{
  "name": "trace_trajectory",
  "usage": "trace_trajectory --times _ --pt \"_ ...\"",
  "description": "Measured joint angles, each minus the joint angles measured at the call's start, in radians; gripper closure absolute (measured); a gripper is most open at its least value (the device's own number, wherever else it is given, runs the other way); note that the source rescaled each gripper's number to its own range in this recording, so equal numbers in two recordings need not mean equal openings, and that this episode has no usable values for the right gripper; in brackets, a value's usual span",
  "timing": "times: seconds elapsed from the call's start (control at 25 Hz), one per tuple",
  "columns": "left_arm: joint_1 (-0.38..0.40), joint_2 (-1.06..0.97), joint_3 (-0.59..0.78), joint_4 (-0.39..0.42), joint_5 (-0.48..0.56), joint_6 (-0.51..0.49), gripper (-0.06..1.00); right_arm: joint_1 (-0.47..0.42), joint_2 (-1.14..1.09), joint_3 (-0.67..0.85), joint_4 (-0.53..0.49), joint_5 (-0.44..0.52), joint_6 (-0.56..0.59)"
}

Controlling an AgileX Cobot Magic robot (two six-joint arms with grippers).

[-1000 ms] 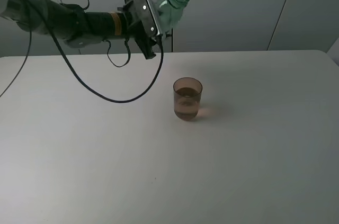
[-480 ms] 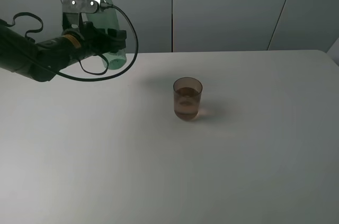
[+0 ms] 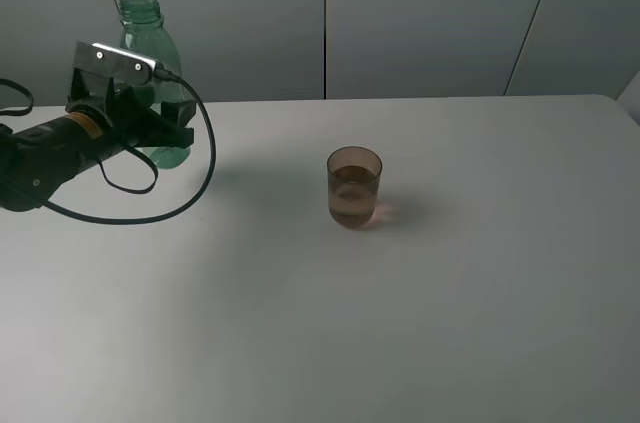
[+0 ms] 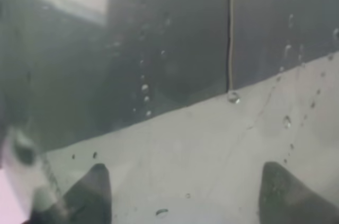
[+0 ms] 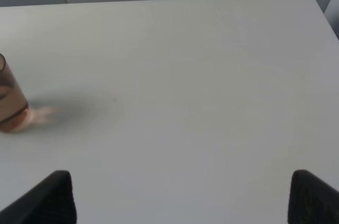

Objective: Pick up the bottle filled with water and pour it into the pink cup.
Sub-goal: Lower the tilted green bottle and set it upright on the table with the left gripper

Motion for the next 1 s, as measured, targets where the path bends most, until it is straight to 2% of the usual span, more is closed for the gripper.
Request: trace_trajectory --times 0.24,0.68,1.0 --pt "0.03 0.059 0.012 0.004 -0.079 0.002 0.94 0.0 0.0 0.0 0.0 0.0 0.0" --pt "0.031 0.186 0.012 0.005 -0.166 -0.029 0.94 0.0 0.0 0.0 0.0 0.0 0.0" --pt "0.031 0.189 0.012 0.005 -0.166 -0.023 0.94 0.0 0.0 0.0 0.0 0.0 0.0"
